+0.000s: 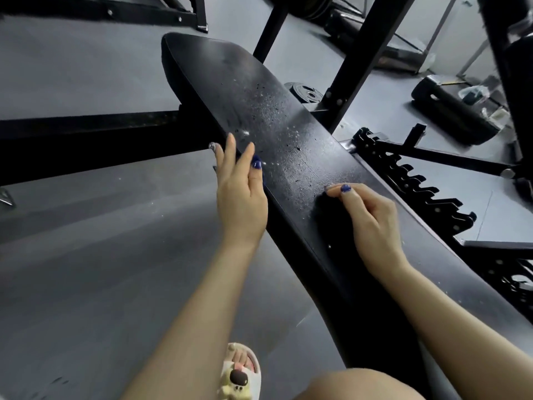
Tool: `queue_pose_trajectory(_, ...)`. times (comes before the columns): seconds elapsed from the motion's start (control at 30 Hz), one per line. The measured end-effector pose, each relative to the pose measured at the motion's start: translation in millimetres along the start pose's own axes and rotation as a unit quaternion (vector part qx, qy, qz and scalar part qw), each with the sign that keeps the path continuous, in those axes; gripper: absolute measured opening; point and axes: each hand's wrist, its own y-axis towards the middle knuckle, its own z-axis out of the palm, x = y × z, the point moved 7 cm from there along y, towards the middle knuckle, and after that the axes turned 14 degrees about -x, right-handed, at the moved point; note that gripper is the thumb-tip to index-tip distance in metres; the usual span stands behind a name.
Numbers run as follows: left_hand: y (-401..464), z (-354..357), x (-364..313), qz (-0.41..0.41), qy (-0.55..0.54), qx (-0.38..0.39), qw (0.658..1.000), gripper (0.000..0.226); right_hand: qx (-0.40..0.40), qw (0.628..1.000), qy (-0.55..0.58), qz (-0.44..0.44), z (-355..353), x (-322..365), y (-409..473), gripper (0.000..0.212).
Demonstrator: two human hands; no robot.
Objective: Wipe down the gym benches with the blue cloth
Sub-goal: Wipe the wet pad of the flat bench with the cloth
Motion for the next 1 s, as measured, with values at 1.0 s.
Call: queue_pose_trajectory(1.0,-76,1,-33,0.061,0.047,0.074,0.994,0.053,-0.035,0.999,-0.033,-0.007,-4,7,-2,0.032)
